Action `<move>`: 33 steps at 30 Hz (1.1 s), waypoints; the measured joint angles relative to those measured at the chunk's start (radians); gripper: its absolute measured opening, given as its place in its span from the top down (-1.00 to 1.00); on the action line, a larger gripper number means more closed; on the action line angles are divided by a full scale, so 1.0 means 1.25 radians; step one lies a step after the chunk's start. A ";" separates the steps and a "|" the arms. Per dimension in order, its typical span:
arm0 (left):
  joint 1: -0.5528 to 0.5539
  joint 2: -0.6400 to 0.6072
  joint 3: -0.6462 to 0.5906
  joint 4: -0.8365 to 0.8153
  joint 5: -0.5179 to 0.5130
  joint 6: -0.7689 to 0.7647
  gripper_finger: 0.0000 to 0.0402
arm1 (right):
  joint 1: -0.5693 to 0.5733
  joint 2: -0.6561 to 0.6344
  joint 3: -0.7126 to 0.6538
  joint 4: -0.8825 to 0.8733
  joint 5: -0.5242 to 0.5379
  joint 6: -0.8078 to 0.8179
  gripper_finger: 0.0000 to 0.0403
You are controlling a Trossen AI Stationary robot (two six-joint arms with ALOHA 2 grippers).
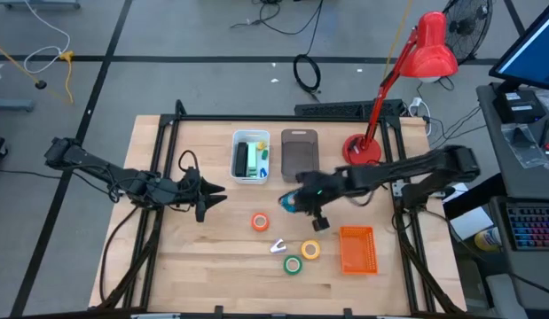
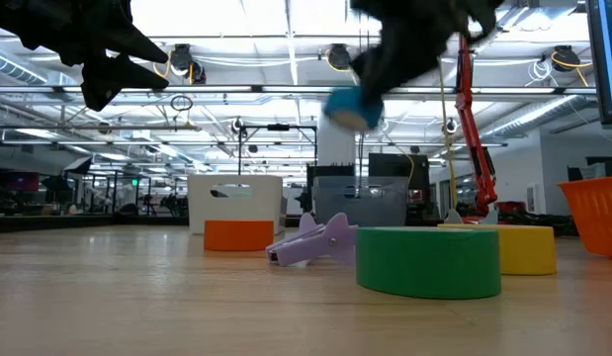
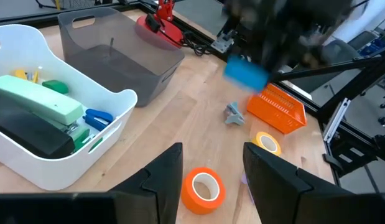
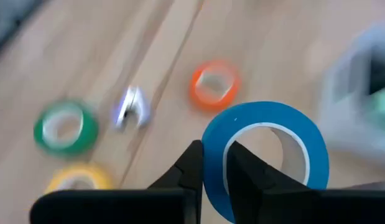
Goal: Pick and place Stapler, Stapler remover, tape
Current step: Put the blue tape into the black bin
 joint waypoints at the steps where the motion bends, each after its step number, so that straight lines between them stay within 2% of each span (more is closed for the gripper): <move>1: 0.000 0.000 0.000 0.000 0.000 0.000 0.15 | -0.010 -0.025 0.000 0.015 0.004 0.000 0.82; 7: 0.000 0.000 0.000 0.000 0.000 -0.005 0.15 | -0.108 -0.119 0.001 0.133 0.119 -0.003 0.81; 11: 0.000 0.000 0.001 0.001 0.000 -0.008 0.15 | -0.199 -0.117 0.002 0.172 0.130 -0.001 0.81; 17: 0.000 0.000 0.001 0.001 0.000 -0.021 0.15 | -0.291 -0.030 0.001 0.164 0.114 0.042 0.81; 20: 0.000 0.000 0.001 0.001 0.000 -0.023 0.15 | -0.307 0.022 0.001 0.155 0.067 0.062 0.81; 25: 0.000 0.000 0.001 0.002 0.001 -0.026 0.15 | -0.322 0.095 0.001 0.117 0.062 0.066 0.81; 33: 0.000 0.000 0.001 0.001 0.001 -0.020 0.15 | -0.350 0.148 0.001 0.013 0.057 0.064 0.81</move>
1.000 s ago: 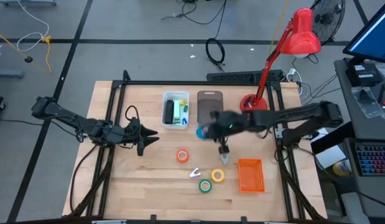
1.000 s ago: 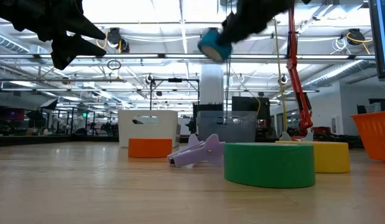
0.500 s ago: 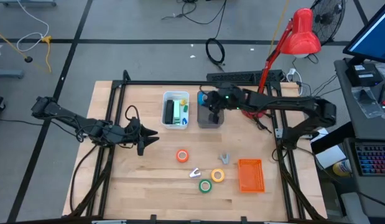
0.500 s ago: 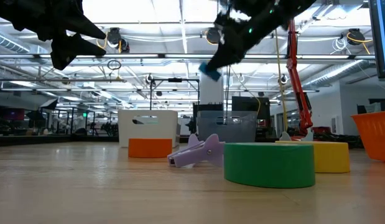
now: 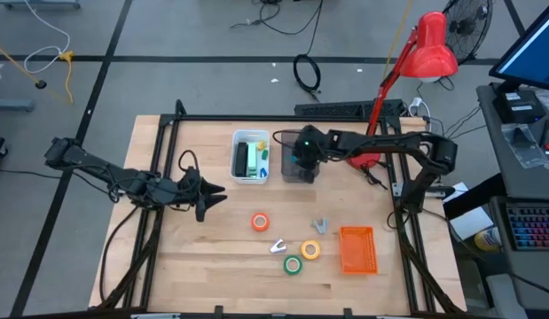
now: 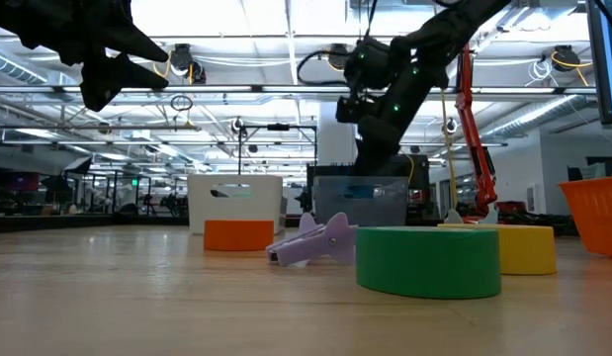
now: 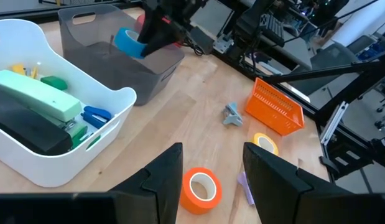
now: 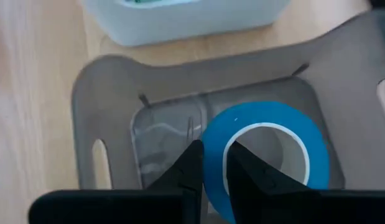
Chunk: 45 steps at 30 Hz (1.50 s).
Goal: Pick and place Stapler, Stapler remover, tape
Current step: Put the blue tape into the black bin
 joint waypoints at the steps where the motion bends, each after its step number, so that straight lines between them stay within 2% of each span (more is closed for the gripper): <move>1: 0.000 0.000 0.000 0.000 0.000 0.000 0.15 | -0.002 0.002 0.000 -0.008 -0.013 -0.002 0.81; 4: 0.000 0.000 0.000 0.000 0.000 0.000 0.15 | -0.005 0.000 0.000 -0.011 -0.036 -0.004 0.81; 22: 0.000 0.000 0.000 0.000 0.000 -0.001 0.15 | -0.008 0.001 0.000 -0.059 -0.056 -0.007 0.81; 32: 0.000 0.000 0.000 0.000 0.000 -0.002 0.15 | -0.008 0.001 0.000 -0.094 -0.056 0.001 0.67; 45: 0.000 0.000 0.000 0.000 0.001 -0.003 0.15 | -0.007 0.001 0.000 -0.110 -0.055 -0.002 0.65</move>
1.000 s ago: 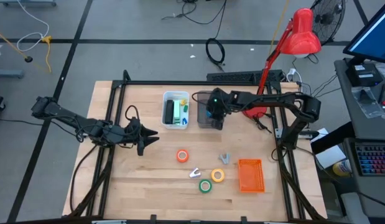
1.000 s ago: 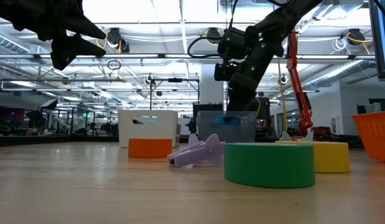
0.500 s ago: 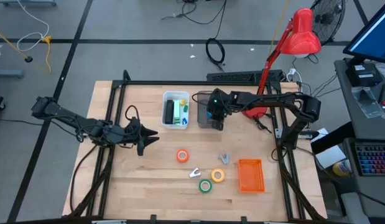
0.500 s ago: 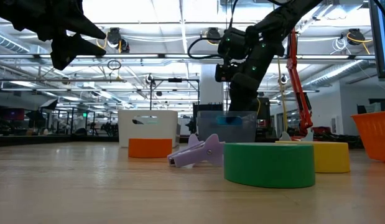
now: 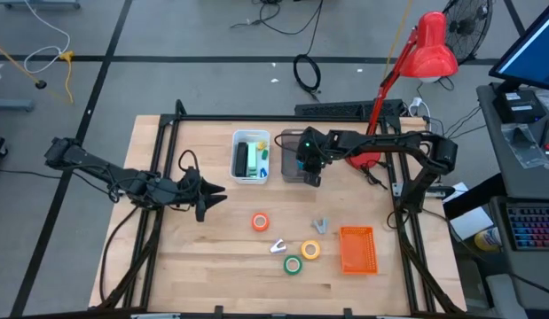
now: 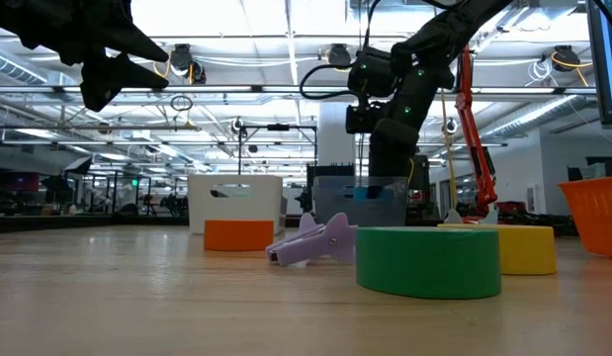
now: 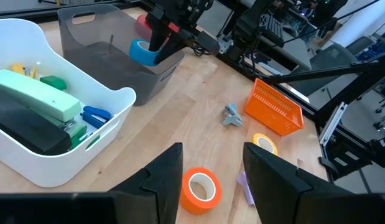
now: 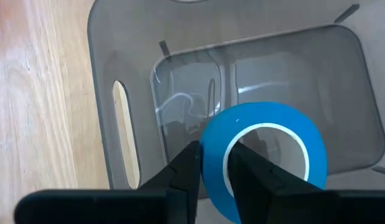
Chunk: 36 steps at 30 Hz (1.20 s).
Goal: Pick and place Stapler, Stapler remover, tape
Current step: Put the blue tape into the black bin, then put the yellow tape into the black bin
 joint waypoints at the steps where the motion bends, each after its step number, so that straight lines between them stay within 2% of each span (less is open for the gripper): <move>1: 0.000 0.000 0.000 0.000 0.000 0.000 0.15 | 0.000 0.000 0.000 0.000 0.000 -0.002 0.64; 16: 0.000 0.000 0.000 0.000 0.001 0.000 0.15 | 0.000 -0.008 0.000 0.008 0.006 -0.022 0.37; 23: 0.000 0.000 0.000 0.003 0.001 -0.003 0.15 | 0.024 -0.100 -0.001 0.021 0.004 -0.022 0.32; 27: 0.000 0.000 0.000 0.006 0.001 -0.004 0.15 | 0.069 -0.191 -0.001 0.014 -0.015 0.001 0.35; 31: 0.000 0.000 0.000 0.006 0.001 -0.020 0.15 | 0.143 -0.271 -0.001 0.018 -0.092 0.041 0.38; 36: 0.000 0.000 0.000 0.009 0.000 -0.029 0.15 | 0.254 -0.324 -0.001 0.009 -0.130 0.065 0.43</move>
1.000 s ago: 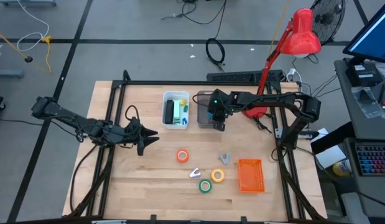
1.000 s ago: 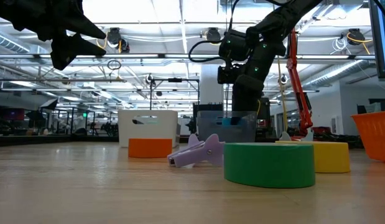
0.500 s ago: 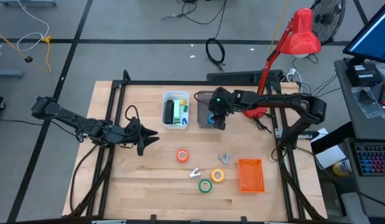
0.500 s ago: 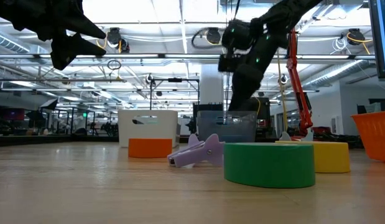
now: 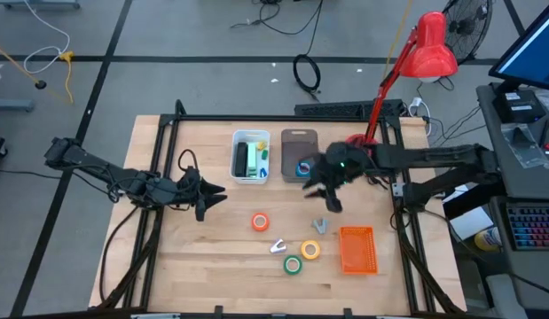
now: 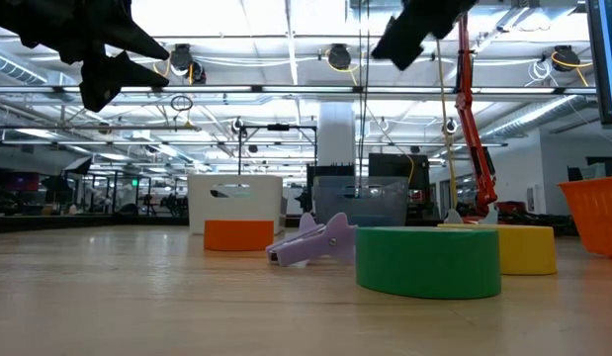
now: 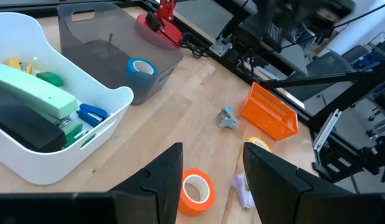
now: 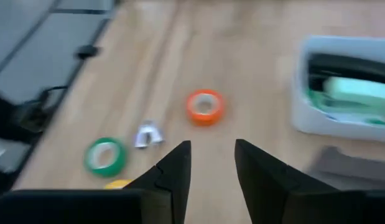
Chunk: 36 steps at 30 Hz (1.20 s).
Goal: Pick and place Stapler, Stapler remover, tape
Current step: Put the yellow tape into the black bin
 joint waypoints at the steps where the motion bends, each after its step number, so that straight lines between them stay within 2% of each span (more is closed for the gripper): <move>1: 0.000 0.000 0.000 0.005 0.000 0.000 0.15 | 0.022 -0.004 0.000 -0.002 -0.002 0.002 0.43; 6: 0.000 0.000 0.000 0.039 0.000 0.010 0.15 | 0.132 0.011 0.000 -0.037 -0.019 0.021 0.46; 13: 0.000 0.000 0.000 0.044 0.000 0.013 0.15 | 0.230 0.118 0.000 -0.058 -0.018 0.016 0.39; 21: 0.000 0.000 0.000 0.038 0.000 0.016 0.15 | 0.244 0.248 0.000 -0.064 -0.014 -0.028 0.22; 25: 0.000 0.000 0.000 0.038 0.000 0.016 0.15 | 0.244 0.294 0.000 -0.071 0.016 -0.046 0.15; 36: 0.000 0.000 0.000 0.038 -0.001 0.028 0.15 | 0.244 0.374 0.001 -0.029 0.030 -0.072 0.14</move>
